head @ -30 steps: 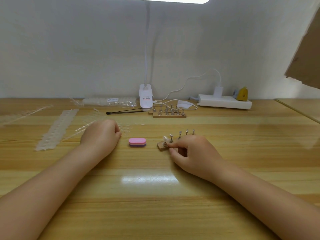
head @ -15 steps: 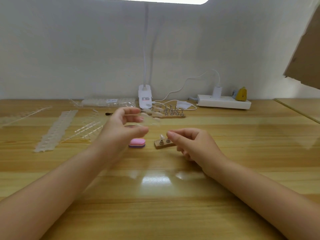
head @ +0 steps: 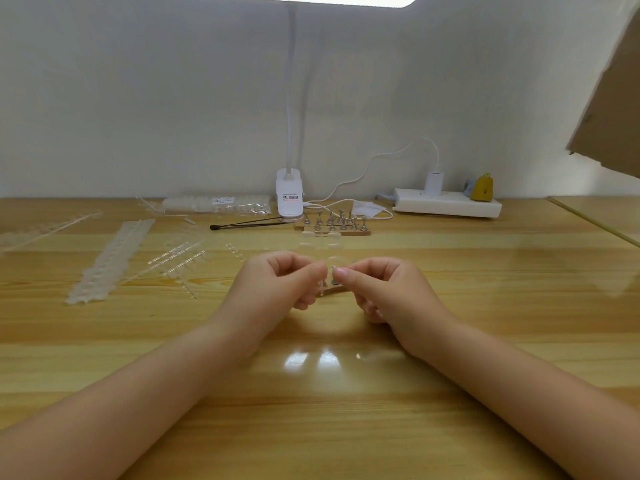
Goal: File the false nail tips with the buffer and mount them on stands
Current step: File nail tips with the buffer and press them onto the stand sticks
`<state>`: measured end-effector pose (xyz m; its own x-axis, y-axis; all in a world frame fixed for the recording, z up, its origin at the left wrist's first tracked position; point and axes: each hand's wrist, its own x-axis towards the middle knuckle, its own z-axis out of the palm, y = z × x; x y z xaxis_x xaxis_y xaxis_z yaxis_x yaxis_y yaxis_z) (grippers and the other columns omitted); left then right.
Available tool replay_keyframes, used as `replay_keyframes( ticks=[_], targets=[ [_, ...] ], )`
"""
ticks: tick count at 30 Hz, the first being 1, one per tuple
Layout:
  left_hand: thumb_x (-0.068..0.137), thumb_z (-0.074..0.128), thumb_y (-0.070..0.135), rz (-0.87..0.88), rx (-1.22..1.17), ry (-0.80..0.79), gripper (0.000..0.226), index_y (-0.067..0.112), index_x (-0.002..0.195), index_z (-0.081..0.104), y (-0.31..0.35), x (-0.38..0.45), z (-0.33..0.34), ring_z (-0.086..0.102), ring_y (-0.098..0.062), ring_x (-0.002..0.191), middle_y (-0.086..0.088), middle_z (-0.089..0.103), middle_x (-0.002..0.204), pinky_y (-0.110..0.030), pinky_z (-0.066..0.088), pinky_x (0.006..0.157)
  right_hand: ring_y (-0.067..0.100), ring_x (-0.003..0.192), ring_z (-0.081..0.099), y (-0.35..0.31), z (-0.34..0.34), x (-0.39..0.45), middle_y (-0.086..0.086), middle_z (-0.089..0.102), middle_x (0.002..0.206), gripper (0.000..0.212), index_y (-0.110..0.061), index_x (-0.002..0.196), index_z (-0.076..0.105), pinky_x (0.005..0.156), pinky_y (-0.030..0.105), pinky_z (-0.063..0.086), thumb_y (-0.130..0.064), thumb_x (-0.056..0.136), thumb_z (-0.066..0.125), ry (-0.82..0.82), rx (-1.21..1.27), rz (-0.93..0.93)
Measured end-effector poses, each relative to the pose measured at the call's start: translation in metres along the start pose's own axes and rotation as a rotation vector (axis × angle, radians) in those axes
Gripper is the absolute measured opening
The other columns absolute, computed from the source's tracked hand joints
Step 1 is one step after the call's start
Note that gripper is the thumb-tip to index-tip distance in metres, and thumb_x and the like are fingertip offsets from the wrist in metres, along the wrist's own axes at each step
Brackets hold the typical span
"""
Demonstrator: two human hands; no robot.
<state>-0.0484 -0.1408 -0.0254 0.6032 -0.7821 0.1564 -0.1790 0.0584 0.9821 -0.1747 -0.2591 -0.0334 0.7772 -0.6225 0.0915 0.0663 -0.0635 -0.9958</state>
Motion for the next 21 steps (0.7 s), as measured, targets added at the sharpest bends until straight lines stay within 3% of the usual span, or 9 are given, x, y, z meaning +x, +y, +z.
replay_keyframes(
  ticks=[3, 7, 8, 12, 17, 21],
  targets=[
    [0.080, 0.072, 0.026, 0.178, 0.248, 0.070, 0.014, 0.014, 0.074, 0.071, -0.001, -0.004, -0.002, 0.055, -0.003, 0.055, 0.005, 0.062, 0.058, -0.017, 0.048, 0.055, 0.004, 0.044, 0.043, -0.001, 0.004, -0.005, -0.009, 0.054, 0.051, 0.014, -0.013, 0.075, 0.072, 0.043, 0.015, 0.035, -0.026, 0.079, 0.077, 0.024, -0.094, -0.057],
    [0.080, 0.070, 0.011, 0.711, 0.835, 0.155, 0.014, 0.010, 0.068, 0.062, 0.001, -0.009, -0.001, 0.044, -0.010, 0.057, 0.008, 0.048, 0.061, -0.020, 0.035, 0.055, -0.003, 0.049, 0.049, -0.001, 0.010, -0.010, -0.011, 0.060, 0.052, 0.011, -0.012, 0.075, 0.072, 0.050, 0.011, 0.039, -0.021, 0.082, 0.075, 0.065, -0.237, -0.197],
    [0.080, 0.068, 0.009, 0.770, 0.895, 0.146, 0.014, 0.009, 0.069, 0.061, 0.000, -0.007, -0.002, 0.042, -0.010, 0.058, 0.010, 0.045, 0.064, -0.020, 0.034, 0.056, -0.003, 0.050, 0.051, -0.001, 0.010, -0.011, -0.011, 0.061, 0.053, 0.010, -0.012, 0.078, 0.073, 0.051, 0.011, 0.040, -0.020, 0.083, 0.074, 0.065, -0.252, -0.214],
    [0.086, 0.064, 0.018, 0.584, 0.781, 0.110, 0.013, 0.015, 0.074, 0.058, -0.001, -0.004, -0.004, 0.047, -0.006, 0.063, 0.013, 0.049, 0.067, -0.022, 0.038, 0.058, -0.005, 0.052, 0.055, -0.004, 0.009, -0.009, -0.014, 0.064, 0.055, 0.008, -0.007, 0.085, 0.073, 0.053, 0.008, 0.039, -0.016, 0.085, 0.072, 0.047, -0.273, -0.259],
    [0.088, 0.063, 0.015, 0.668, 1.026, 0.284, 0.009, 0.010, 0.080, 0.063, -0.003, 0.002, -0.010, 0.057, -0.023, 0.064, 0.000, 0.060, 0.074, -0.036, 0.047, 0.055, 0.000, 0.051, 0.048, -0.005, 0.006, -0.010, -0.009, 0.058, 0.055, 0.007, -0.010, 0.083, 0.075, 0.051, 0.012, 0.038, -0.016, 0.085, 0.072, 0.113, -0.476, -0.380],
    [0.093, 0.055, 0.040, 0.154, 0.974, 0.292, 0.020, 0.023, 0.091, 0.065, -0.009, 0.025, -0.044, 0.059, -0.018, 0.082, 0.006, 0.065, 0.089, -0.034, 0.047, 0.069, -0.001, 0.052, 0.048, -0.005, 0.002, -0.009, -0.009, 0.058, 0.057, 0.008, -0.013, 0.086, 0.075, 0.053, 0.013, 0.039, -0.020, 0.086, 0.070, 0.093, -0.454, -0.323]
  ],
)
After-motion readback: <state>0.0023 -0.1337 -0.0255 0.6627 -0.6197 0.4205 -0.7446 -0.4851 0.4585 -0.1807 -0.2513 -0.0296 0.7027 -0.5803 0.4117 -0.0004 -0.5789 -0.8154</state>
